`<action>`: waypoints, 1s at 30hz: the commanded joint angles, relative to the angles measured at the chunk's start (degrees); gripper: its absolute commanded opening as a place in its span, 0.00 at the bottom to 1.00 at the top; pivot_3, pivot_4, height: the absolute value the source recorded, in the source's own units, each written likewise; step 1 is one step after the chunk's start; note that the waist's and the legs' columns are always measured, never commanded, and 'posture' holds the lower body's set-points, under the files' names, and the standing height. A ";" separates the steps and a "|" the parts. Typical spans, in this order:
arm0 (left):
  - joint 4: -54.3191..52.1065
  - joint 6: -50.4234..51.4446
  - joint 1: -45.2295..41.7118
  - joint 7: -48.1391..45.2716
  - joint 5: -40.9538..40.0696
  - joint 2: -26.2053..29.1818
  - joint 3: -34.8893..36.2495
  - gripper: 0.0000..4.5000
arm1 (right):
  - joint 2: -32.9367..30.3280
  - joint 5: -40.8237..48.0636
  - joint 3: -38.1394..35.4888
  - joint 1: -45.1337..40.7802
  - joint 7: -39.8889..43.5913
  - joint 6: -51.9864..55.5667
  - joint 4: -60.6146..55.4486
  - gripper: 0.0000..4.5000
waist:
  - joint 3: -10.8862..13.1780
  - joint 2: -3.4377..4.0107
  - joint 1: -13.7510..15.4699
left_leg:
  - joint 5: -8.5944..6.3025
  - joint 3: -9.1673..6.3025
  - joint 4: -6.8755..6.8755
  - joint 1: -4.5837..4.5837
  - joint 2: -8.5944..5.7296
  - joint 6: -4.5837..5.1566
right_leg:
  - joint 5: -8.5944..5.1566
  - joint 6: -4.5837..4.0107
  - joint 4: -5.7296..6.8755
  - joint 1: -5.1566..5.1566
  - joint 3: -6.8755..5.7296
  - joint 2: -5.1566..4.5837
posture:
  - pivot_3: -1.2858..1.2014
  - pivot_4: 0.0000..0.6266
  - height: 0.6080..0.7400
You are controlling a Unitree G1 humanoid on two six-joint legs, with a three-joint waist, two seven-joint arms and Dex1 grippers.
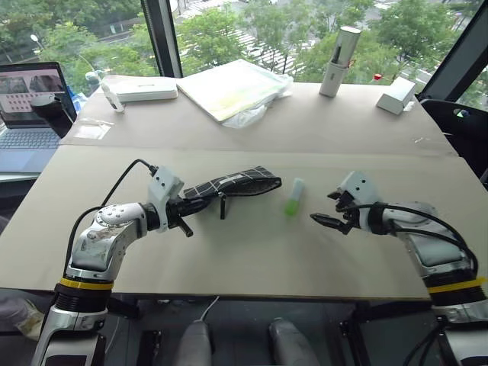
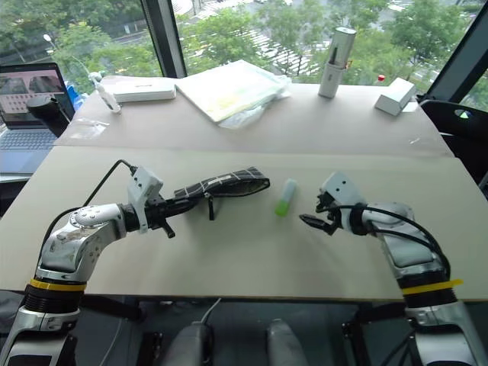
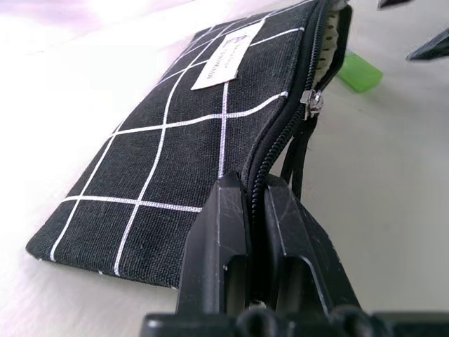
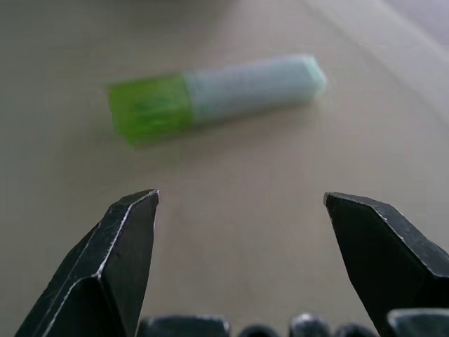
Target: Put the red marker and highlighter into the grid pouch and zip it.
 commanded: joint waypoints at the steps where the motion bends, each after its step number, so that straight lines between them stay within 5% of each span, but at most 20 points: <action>1: -1.36 -0.98 -0.46 0.16 -0.34 -0.25 0.52 0.00 | 6.36 4.30 -7.63 -4.92 -9.15 11.55 -4.78 0.93 | 0.00 0.00 -0.09 | 0.00 -0.03 -0.01 0.00 0.00 0.00 | 0.00 0.00 0.00 0.01 -0.01 0.01 | 0.52 0.24 1.00; 8: -1.14 -1.08 -0.62 0.67 -0.32 -0.79 0.62 0.00 | 14.26 7.37 -16.07 -9.67 -19.38 23.38 -5.73 0.93 | 0.00 0.00 0.89 | 0.00 -0.04 0.00 -0.06 -0.02 -0.01 | 0.00 0.01 -0.08 0.07 -0.05 -0.03 | 0.52 0.24 1.00; 22: -2.53 -0.98 1.15 2.64 -0.88 -1.64 1.24 0.00 | 18.55 5.42 -8.56 -10.49 -24.24 23.69 -4.83 0.93 | 0.00 0.01 -0.03 | 0.00 -0.06 -0.03 -0.07 -0.02 -0.01 | -0.01 0.01 -0.06 0.02 -0.04 -0.02 | 0.52 0.24 1.00; 30: -2.98 -1.15 1.71 3.81 -1.06 -2.28 1.71 0.00 | 15.09 -0.99 3.73 -7.31 -22.65 16.79 -3.11 0.93 | 0.00 0.01 0.03 | 0.00 -0.06 -0.03 -0.08 -0.02 -0.01 | -0.01 0.01 -0.09 0.02 -0.05 -0.02 | 0.52 0.24 1.00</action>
